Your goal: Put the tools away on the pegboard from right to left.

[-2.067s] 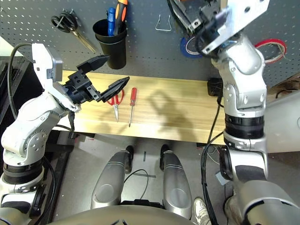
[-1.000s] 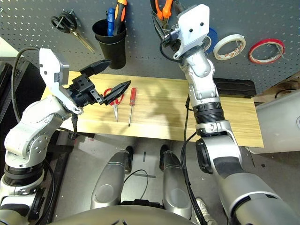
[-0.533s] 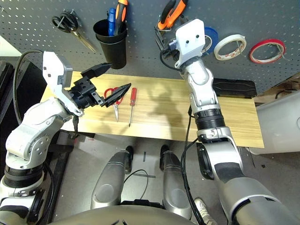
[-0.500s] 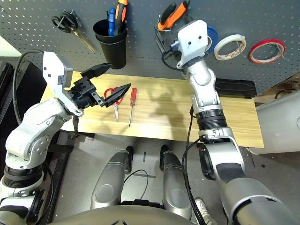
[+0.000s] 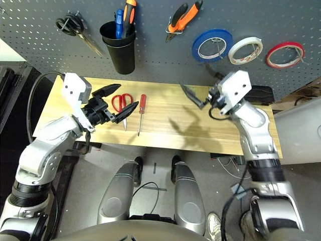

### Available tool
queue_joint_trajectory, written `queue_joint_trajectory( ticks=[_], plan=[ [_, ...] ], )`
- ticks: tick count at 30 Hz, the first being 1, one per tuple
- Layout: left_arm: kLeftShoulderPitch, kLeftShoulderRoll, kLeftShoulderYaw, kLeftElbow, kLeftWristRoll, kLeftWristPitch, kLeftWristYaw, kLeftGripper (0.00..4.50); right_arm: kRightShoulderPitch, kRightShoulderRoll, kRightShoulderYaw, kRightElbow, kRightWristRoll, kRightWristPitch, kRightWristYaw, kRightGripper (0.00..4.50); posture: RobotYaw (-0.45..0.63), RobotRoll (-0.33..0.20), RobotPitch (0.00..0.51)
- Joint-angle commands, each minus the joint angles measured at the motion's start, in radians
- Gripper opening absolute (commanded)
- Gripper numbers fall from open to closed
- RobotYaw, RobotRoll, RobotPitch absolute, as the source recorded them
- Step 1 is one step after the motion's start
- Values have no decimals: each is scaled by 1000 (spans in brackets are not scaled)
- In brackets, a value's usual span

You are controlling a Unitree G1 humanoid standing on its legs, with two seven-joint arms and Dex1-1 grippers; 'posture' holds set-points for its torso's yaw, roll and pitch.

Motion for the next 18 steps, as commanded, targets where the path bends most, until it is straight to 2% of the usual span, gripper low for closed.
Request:
queue_joint_trajectory(
  ticks=[1, 6, 8, 12, 18],
  plan=[
    [12, -39, -55, 55, 59, 11, 46, 4500, 43, -32, 53, -15, -55, 57, 35, 4489, 192, 0, 316],
    [-61, -170, -104, 237, 129, 97, 162, 4500, 80, -65, 110, 8, -143, 82, 48, 4489, 182, 0, 324],
    [-83, -196, -110, 299, 151, 96, 176, 4500, 86, -67, 117, 9, -161, 86, 43, 4489, 175, 0, 328],
    [-142, -246, -118, 460, 192, 50, 198, 4500, 104, -63, 120, 3, -190, 85, 32, 4489, 161, 0, 336],
    [-288, -318, -87, 755, 228, -59, 220, 4500, 140, -63, 113, -31, -210, 91, 19, 4489, 135, 0, 346]
  ],
)
